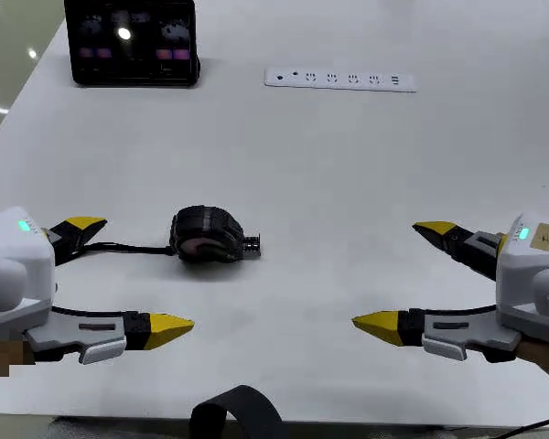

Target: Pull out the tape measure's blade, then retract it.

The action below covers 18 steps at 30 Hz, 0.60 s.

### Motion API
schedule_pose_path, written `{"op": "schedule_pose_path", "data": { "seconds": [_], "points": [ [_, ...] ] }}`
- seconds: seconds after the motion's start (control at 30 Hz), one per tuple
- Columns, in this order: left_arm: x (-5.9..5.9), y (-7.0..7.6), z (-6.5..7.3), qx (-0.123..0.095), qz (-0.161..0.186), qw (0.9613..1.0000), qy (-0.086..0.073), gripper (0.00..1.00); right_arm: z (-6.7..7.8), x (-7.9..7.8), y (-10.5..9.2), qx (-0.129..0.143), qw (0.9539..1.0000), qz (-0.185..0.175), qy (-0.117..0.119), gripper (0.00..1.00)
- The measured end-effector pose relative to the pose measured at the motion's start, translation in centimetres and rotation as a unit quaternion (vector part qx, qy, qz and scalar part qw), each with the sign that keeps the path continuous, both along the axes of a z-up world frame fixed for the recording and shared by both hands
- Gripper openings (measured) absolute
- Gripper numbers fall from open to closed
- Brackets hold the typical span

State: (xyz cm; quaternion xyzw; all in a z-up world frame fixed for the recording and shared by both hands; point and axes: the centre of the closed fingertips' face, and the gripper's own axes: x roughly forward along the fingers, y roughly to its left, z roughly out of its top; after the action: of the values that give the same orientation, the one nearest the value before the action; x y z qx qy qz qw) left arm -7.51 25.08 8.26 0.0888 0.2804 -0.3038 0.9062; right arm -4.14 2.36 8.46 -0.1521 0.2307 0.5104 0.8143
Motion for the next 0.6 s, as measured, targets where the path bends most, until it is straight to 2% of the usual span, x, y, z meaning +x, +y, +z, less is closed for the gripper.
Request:
{"op": "schedule_pose_path", "data": {
  "seconds": [0.2,0.47,0.6],
  "points": [
    [0.6,-0.1,-0.4,0.01,-0.024,0.9996,0.009,0.96,0.0,0.7,1.1,-0.001,0.9998,0.021,-0.003,0.78],
    [1.9,0.2,-1.1,0.027,-0.049,0.9983,0.017,0.9,-0.5,1.5,2.6,-0.008,0.9982,0.059,0.0,0.7],
    [2.4,0.2,-1.6,0.033,-0.063,0.9973,0.021,0.88,-0.7,1.8,3.3,-0.009,0.9972,0.074,-0.008,0.68]
  ]
}}
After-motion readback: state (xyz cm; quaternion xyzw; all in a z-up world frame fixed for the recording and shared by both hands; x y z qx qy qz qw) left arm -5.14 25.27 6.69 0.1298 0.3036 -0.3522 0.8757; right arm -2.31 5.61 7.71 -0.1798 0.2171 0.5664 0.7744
